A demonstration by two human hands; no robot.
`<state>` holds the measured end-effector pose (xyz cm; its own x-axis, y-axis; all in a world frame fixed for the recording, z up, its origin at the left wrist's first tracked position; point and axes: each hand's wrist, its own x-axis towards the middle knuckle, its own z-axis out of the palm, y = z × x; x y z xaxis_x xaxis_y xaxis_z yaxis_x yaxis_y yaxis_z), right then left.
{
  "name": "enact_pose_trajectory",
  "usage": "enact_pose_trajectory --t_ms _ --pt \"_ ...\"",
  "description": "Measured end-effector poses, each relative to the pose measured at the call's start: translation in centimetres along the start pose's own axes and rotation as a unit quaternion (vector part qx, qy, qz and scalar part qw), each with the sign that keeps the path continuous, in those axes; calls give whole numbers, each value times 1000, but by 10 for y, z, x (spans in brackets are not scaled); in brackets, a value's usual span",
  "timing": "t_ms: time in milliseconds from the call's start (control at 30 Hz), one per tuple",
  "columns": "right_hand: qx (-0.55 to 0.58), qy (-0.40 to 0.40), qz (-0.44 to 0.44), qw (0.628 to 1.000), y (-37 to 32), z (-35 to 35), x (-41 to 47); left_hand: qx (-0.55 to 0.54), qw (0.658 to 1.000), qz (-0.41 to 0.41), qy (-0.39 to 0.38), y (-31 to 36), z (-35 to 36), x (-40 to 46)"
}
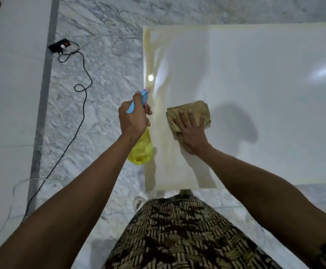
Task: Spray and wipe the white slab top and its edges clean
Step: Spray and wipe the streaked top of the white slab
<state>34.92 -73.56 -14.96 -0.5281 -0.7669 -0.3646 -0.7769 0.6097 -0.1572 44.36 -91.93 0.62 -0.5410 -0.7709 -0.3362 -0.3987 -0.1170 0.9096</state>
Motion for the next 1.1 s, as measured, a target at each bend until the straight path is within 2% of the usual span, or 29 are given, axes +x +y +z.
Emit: enact_pose_trajectory --t_ms 300,400,467,500,533,567,600,633,700,800,967,1100 --pt "28 -64 79 994 -103 36 -153 44 998 6 -49 -53 -58 -97" --pt "85 -88 109 986 -112 20 -164 40 998 6 -51 -57 -68 -112" --pt "170 -80 133 973 -113 -5 -164 42 998 17 -50 -57 -74 -119" --pt "246 -81 138 956 -113 -21 -164 45 998 23 -49 -55 -76 -120" --pt "363 -96 142 916 -114 -37 -164 45 997 27 -49 -53 -77 -120" --pt "489 -104 144 854 -114 -52 -162 41 998 29 -48 -49 -79 -118" --pt "548 -78 150 819 -112 -67 -159 34 998 31 -48 -44 -80 -116" --pt "554 -38 171 813 -109 -84 -153 23 998 34 -48 -39 -80 -113" --pt "508 35 226 830 -100 -110 -136 9 998 42 -50 -29 -81 -104" --pt "504 80 265 818 -84 -131 -98 4 998 43 -52 -15 -81 -87" --pt "491 176 199 830 -68 -160 -37 16 998 39 -47 3 -74 -39" --pt "471 195 185 840 -35 -176 33 12 999 20 -46 19 -61 14"
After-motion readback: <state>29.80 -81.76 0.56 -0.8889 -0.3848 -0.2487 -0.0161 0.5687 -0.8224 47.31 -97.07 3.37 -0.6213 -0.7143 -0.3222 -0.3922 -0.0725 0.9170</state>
